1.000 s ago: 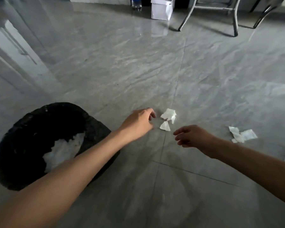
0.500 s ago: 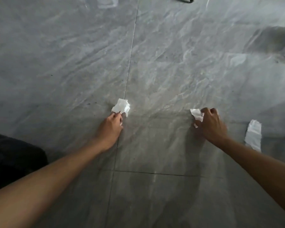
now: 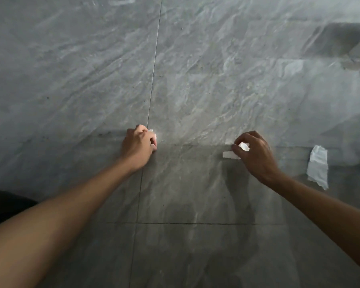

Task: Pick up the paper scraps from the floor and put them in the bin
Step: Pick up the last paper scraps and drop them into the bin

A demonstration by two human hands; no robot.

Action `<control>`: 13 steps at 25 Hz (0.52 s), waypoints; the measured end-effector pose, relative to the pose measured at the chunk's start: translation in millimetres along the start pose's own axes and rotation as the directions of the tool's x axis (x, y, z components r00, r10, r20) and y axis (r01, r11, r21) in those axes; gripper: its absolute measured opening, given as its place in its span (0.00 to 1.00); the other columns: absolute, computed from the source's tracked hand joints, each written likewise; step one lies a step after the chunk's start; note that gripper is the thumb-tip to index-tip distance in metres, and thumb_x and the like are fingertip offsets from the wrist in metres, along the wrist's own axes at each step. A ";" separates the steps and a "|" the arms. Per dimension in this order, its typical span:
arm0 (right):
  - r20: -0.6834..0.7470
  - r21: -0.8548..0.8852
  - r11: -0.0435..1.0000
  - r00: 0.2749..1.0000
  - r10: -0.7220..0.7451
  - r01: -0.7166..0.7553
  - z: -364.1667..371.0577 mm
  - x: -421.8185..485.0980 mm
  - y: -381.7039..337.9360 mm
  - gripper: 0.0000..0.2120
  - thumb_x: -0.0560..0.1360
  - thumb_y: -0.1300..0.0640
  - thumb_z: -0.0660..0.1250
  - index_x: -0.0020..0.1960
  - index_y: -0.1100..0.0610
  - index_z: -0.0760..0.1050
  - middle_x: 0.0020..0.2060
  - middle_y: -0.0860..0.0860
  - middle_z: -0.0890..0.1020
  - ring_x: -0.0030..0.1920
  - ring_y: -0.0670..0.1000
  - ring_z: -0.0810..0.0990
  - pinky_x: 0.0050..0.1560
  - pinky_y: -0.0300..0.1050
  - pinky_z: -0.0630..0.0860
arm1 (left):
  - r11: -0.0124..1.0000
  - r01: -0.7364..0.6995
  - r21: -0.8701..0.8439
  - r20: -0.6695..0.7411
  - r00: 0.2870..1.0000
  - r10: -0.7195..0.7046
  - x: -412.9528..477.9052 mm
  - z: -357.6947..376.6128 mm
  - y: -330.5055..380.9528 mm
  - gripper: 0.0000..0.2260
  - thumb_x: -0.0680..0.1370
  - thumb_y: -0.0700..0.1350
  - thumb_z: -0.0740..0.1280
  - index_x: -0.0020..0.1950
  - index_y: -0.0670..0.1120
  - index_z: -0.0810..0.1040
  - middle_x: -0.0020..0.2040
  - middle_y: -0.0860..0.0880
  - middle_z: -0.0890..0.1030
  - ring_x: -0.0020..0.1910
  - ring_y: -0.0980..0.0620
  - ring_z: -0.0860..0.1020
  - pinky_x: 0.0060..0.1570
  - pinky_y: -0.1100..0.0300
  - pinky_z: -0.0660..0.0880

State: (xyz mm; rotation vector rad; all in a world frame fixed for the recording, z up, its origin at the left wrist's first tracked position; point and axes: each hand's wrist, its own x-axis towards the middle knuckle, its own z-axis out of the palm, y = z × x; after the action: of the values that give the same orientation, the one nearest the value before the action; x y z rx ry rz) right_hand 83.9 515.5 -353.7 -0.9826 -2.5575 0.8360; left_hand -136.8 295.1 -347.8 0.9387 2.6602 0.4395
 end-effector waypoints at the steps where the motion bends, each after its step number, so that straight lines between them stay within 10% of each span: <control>1: -0.028 0.056 0.997 0.998 0.060 -0.058 -1.3 2.6 -0.8 0.02 0.70 0.55 0.70 0.40 0.52 0.78 0.44 0.49 0.77 0.46 0.50 0.76 0.48 0.41 0.67 | 1.000 0.001 0.015 -0.006 1.000 -0.001 -1.3 1.4 -1.4 0.03 0.71 0.38 0.68 0.41 0.43 0.81 0.53 0.43 0.77 0.54 0.41 0.74 0.50 0.50 0.73; 5: -0.021 -0.056 0.977 0.979 0.203 -0.204 -10.6 -2.7 17.4 0.03 0.71 0.54 0.68 0.42 0.54 0.78 0.48 0.53 0.78 0.50 0.54 0.76 0.48 0.42 0.65 | 0.990 -0.061 -0.129 -0.032 0.998 0.057 -14.6 3.1 11.6 0.02 0.71 0.37 0.68 0.39 0.43 0.80 0.44 0.42 0.82 0.45 0.42 0.79 0.45 0.51 0.74; 9: 0.066 -0.225 0.974 0.997 0.039 -0.023 8.3 -12.9 28.7 0.03 0.69 0.64 0.68 0.43 0.62 0.79 0.49 0.59 0.79 0.51 0.61 0.76 0.52 0.48 0.69 | 0.959 -0.134 -0.249 -0.037 0.991 0.129 -31.8 -6.3 28.7 0.04 0.69 0.38 0.70 0.36 0.46 0.80 0.35 0.51 0.82 0.37 0.53 0.79 0.38 0.64 0.71; 13: 0.119 -0.215 0.975 0.990 0.072 -0.045 11.6 -18.9 8.9 0.03 0.69 0.66 0.67 0.40 0.59 0.78 0.39 0.57 0.80 0.40 0.58 0.79 0.39 0.45 0.71 | 0.917 -0.169 -0.360 -0.069 0.986 0.155 -62.0 -53.7 47.0 0.05 0.68 0.39 0.71 0.38 0.49 0.79 0.27 0.58 0.76 0.29 0.65 0.75 0.30 0.75 0.66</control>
State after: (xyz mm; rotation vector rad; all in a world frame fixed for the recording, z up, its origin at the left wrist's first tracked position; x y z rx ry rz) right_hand 97.2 503.2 -369.2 -1.1037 -2.7839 0.6685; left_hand -83.8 279.9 -271.0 1.0385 2.4167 0.9616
